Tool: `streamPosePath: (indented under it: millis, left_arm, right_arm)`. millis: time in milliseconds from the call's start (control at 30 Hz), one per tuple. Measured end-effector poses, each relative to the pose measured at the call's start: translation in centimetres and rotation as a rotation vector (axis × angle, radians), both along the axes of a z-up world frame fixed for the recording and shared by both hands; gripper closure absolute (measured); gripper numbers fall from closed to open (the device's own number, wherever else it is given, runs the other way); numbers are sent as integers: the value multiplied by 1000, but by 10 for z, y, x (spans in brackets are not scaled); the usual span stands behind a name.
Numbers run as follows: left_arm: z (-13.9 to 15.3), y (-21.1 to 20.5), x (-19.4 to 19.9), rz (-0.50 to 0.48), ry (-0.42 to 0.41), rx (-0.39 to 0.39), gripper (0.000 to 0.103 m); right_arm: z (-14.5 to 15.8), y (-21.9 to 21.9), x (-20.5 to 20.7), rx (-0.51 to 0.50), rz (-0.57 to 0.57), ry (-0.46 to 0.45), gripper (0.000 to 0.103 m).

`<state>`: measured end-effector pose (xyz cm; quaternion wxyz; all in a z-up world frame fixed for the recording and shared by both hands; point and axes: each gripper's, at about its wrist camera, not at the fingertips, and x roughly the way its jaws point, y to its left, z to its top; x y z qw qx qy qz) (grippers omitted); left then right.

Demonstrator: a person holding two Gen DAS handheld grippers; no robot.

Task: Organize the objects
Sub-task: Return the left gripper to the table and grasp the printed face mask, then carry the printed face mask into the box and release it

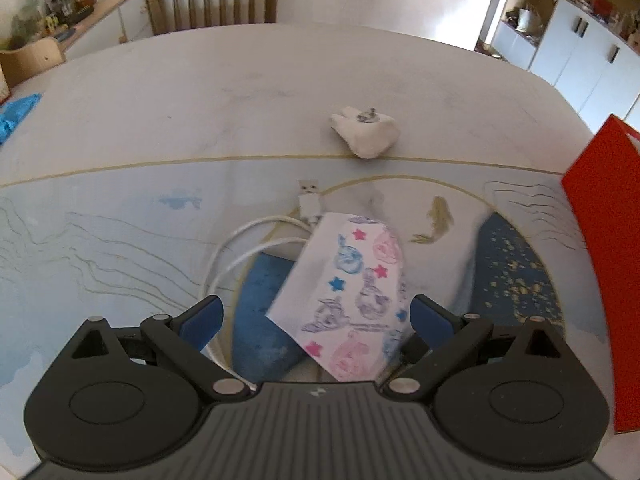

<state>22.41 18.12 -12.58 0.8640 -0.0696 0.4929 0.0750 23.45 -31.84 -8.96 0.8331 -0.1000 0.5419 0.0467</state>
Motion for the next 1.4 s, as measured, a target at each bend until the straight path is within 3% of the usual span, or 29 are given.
streamPosePath:
  millis: [133,267,433,500,667,800,1067,1400]
  left_arm:
    - [-2,1,1,-3,-5,-7,7]
    - [-4,-2,1,-21,-4,0,33]
    - [-2,-6,0,-40,-17,-6,51]
    - [-1,-7,-1,-48,-26,-17,69]
    - [7,-11,-6,-61,-52,-12,88]
    - [20,-12,-10,-56,-87,-18,93]
    - [52,-22,-21,-76,-141,-72,94]
    - [102,-83,-28,-249,-209,-153,94]
  right_arm:
    - [0,2,0,0,0,0,97]
    - [0,1,0,-1,1,0,97]
    - [0,3,0,-2,1,0,97]
    - [0,3,0,-2,1,0,97]
    - [-1,0,0,-2,1,-2,97]
    - [0,-1,-1,-2,2,-3,97]
    - [-1,-1,0,-1,4,-5,97]
    - [-1,-1,0,0,5,-7,98]
